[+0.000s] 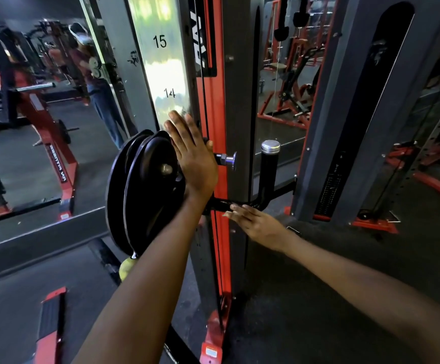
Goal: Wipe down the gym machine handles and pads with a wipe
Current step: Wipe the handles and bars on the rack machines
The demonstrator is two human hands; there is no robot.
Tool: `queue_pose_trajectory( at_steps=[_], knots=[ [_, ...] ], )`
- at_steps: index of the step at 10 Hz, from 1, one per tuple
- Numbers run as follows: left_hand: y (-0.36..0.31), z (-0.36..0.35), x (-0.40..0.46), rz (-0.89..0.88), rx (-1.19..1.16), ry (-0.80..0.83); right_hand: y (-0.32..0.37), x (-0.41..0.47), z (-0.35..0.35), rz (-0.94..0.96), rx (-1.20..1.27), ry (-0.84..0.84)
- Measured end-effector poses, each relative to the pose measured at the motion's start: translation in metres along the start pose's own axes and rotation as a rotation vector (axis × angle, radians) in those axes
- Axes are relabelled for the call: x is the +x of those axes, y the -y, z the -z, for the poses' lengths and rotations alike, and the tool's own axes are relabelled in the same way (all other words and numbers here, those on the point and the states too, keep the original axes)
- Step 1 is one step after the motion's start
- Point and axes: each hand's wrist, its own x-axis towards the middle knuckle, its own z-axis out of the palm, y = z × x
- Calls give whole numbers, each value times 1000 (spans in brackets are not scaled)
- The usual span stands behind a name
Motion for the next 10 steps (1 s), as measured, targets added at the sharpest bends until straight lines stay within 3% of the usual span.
queue_pose_trajectory(
  at_steps=[1, 3, 4, 5, 6, 7, 8, 9, 10],
  knots=[
    [0, 1, -2, 10, -9, 12, 3, 10, 5, -47, 84, -99],
    [-1, 3, -1, 7, 9, 31, 2, 54, 11, 6, 115, -6],
    [0, 4, -2, 9, -8, 33, -15, 25, 15, 27, 142, 92],
    [-1, 5, -2, 10, -18, 36, -4, -22, 26, -121, 272, -2],
    [-1, 4, -2, 5, 1, 47, 21, -42, 42, -604, 962, 23],
    [0, 3, -2, 11, 14, 56, 26, -12, 52, -1780, 1890, -146],
    [-1, 3, -2, 31, 1, 52, 22, 25, 48, -2170, 2725, -500],
    [-1, 0, -2, 20, 1, 25, 37, 69, 58, -1959, 2965, -633],
    [-1, 1, -2, 23, -12, 27, 50, 107, 59, -1867, 2977, -637]
  ],
)
